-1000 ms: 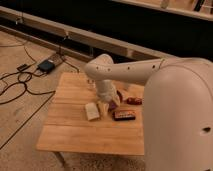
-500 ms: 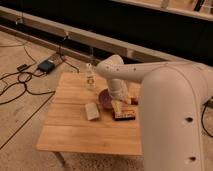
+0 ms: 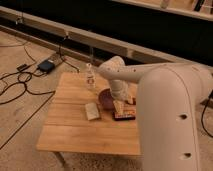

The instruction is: Place the eraser on the white sponge

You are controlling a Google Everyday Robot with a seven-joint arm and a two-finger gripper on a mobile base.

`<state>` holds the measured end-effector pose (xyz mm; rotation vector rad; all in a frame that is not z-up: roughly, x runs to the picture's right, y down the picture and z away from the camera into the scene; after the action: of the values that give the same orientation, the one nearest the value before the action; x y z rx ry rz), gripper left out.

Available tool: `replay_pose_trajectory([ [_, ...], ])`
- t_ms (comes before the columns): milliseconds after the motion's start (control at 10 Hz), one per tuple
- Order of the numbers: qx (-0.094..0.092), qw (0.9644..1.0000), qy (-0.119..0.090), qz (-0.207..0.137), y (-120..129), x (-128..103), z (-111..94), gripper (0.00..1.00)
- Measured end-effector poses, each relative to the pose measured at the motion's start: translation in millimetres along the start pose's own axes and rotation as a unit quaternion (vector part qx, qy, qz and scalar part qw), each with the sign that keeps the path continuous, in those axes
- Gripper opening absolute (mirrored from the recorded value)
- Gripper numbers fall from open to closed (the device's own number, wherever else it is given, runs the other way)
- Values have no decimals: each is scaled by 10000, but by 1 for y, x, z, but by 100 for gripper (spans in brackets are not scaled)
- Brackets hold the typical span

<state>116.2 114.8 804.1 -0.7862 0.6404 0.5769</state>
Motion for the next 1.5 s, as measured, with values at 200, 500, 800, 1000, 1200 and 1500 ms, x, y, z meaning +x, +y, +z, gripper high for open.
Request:
replay_pose_trajectory([
  [200, 5, 10000, 14, -8, 0, 0, 0, 65],
  [500, 12, 9994, 345, -102, 0, 2, 19, 65],
  [800, 279, 9988, 285, -299, 8, -8, 28, 65],
  [1000, 509, 9978, 138, -411, 16, -14, 33, 65],
  [1200, 640, 9969, 24, -447, 21, -12, 44, 65],
  [1500, 682, 9964, -131, -489, 24, -7, 64, 65],
])
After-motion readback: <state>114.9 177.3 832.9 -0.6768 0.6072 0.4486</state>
